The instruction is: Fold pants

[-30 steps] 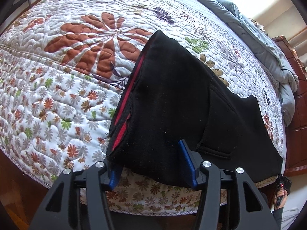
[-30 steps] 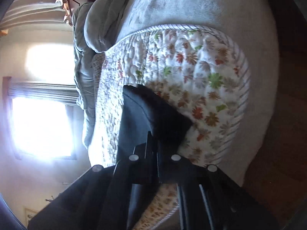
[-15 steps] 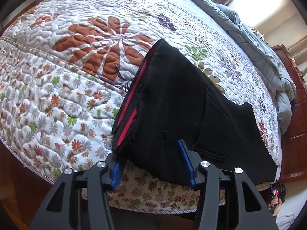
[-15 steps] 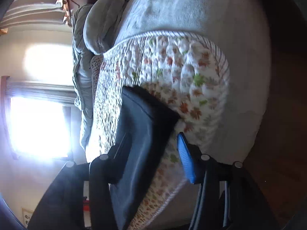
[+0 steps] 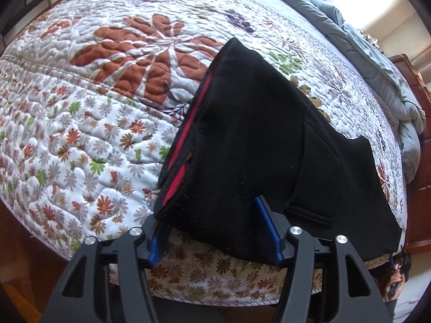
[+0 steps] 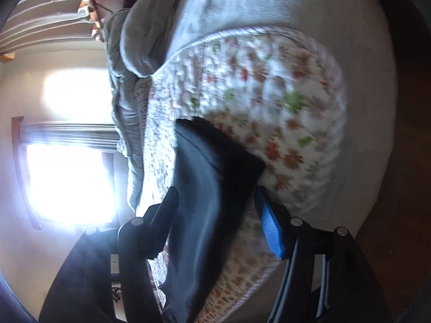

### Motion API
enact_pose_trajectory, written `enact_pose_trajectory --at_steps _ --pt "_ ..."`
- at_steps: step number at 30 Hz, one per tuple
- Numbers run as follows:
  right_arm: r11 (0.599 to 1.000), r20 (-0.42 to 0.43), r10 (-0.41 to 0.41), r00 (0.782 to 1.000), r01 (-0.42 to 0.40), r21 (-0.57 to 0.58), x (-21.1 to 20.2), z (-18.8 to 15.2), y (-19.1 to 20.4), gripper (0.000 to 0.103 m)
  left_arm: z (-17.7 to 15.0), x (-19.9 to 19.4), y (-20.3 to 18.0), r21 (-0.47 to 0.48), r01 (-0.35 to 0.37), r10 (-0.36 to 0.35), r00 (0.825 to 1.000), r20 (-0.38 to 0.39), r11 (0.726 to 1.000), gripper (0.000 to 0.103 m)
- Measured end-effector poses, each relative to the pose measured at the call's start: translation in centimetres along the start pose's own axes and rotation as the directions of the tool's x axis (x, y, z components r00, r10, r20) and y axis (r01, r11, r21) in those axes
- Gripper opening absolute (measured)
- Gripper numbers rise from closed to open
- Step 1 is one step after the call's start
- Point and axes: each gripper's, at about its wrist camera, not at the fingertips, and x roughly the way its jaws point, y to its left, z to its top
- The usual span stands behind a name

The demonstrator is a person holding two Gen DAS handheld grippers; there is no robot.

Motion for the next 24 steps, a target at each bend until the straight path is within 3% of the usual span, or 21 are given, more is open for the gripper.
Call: enact_pose_trajectory --at_steps 4,6,10,14,19,24 --pt "1.0 0.006 0.03 1.0 -0.03 0.003 0.1 0.4 -0.4 0.055 -0.5 0.0 0.0 -0.013 0.027 -0.026 0.998 0.051 1.0 0.072" --pt "1.0 0.0 0.026 1.0 -0.026 0.015 0.5 0.4 -1.2 0.045 -0.9 0.0 -0.3 -0.01 0.023 -0.023 0.997 0.078 1.0 0.074" --pt "0.998 -0.006 0.057 0.998 -0.058 -0.012 0.8 0.5 -0.7 0.044 -0.9 0.0 -0.6 -0.009 0.011 -0.01 0.995 0.097 1.0 0.076" --pt "1.0 0.0 0.02 1.0 -0.02 -0.018 1.6 0.6 -0.6 0.013 -1.0 0.2 -0.8 -0.005 0.003 -0.003 0.995 0.101 1.0 0.079" --pt "0.998 0.036 -0.008 0.999 0.01 -0.056 1.2 0.0 0.9 0.01 -1.2 0.6 -1.9 0.029 -0.042 0.038 0.994 0.106 0.999 0.084" --pt "0.98 0.072 -0.086 0.994 0.098 -0.173 0.3 -1.0 5.2 0.01 -1.3 0.8 -1.5 0.004 -0.002 0.002 0.994 0.107 1.0 0.085"
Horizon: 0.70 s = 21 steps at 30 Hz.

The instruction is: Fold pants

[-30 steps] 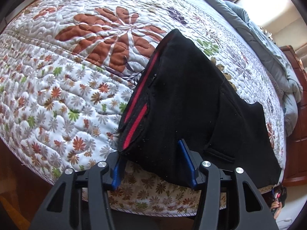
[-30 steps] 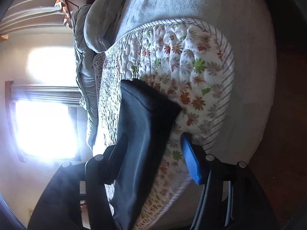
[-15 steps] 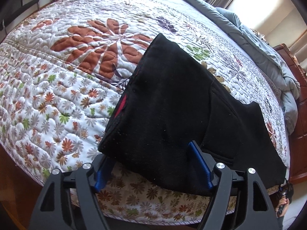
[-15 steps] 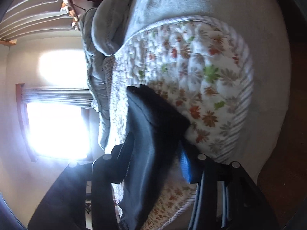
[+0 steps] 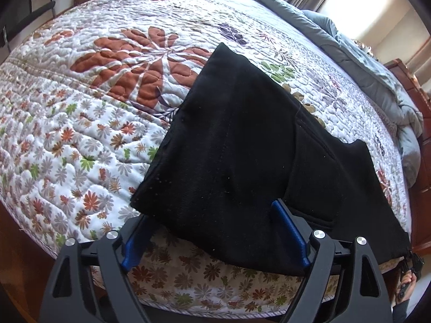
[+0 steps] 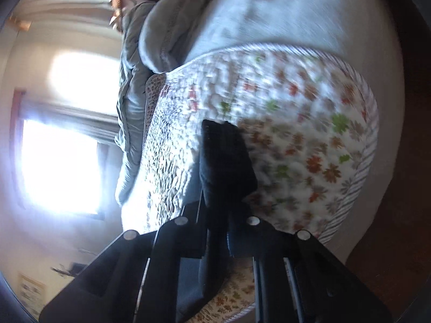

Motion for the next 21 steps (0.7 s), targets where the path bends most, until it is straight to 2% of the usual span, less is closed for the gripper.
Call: enact_pose_trajectory --at_steps 4,9,21 --pt "0.991 0.034 -0.062 0.997 0.066 -0.119 -1.0 -0.7 4.1 0.01 -0.1 0.0 0.2 -0.006 0.011 -0.011 1.0 0.005 1.0 0.086" --pt "0.94 0.091 -0.147 0.985 0.168 -0.299 -2.1 -2.3 9.7 0.01 -0.5 -0.6 0.9 -0.016 0.03 -0.03 0.999 0.013 0.999 0.086" --pt "0.849 0.164 -0.218 0.962 0.27 -0.454 -3.7 -5.9 16.8 0.01 -0.8 -1.4 2.5 -0.036 0.076 -0.075 0.997 0.018 0.996 0.086"
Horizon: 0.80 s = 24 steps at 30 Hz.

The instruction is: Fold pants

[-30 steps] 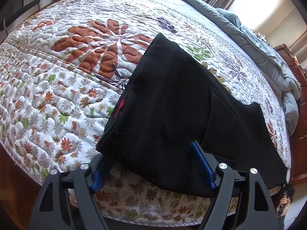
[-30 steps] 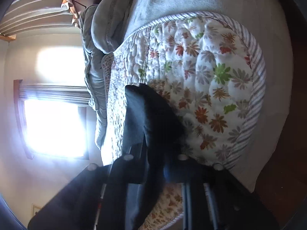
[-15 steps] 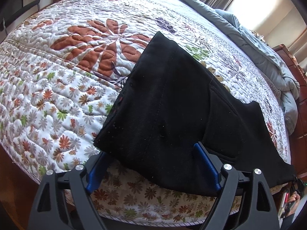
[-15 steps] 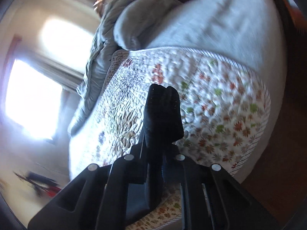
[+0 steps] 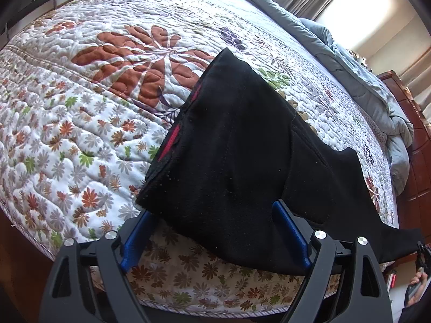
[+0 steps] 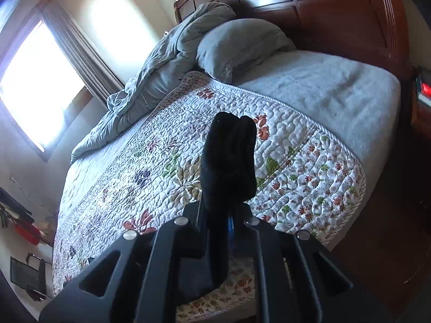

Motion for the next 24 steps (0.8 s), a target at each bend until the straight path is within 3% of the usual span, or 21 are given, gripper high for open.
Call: enact_pose_trajectory --at_steps 24 --pt "0.966 0.041 -0.05 0.998 0.058 -0.253 -3.0 -1.4 9.9 0.01 -0.1 -0.8 1.4 -0.037 0.072 -0.072 0.997 0.01 0.997 0.087"
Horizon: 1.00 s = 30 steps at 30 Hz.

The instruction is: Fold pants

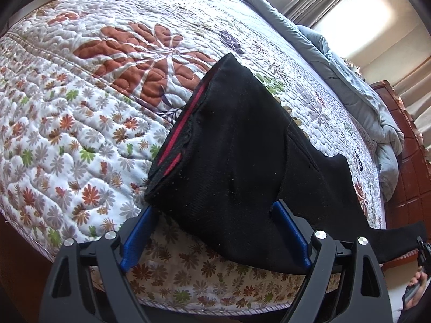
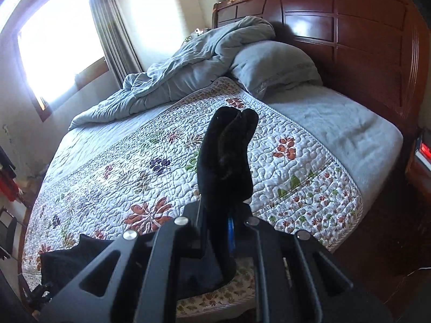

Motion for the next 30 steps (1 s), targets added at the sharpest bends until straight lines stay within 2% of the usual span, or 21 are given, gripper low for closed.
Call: enact_pose_trajectory --at_steps 14,30 --pt "0.995 0.012 -0.029 1.0 0.03 -0.093 -0.4 0.0 3.0 0.01 -0.1 -0.3 0.2 -0.004 0.008 -0.008 1.0 0.0 1.0 0.087" --pt "0.978 0.07 -0.04 0.997 0.054 -0.203 -1.7 -0.3 7.0 0.01 -0.1 0.0 -0.7 0.009 -0.009 0.009 1.0 -0.007 1.0 0.087"
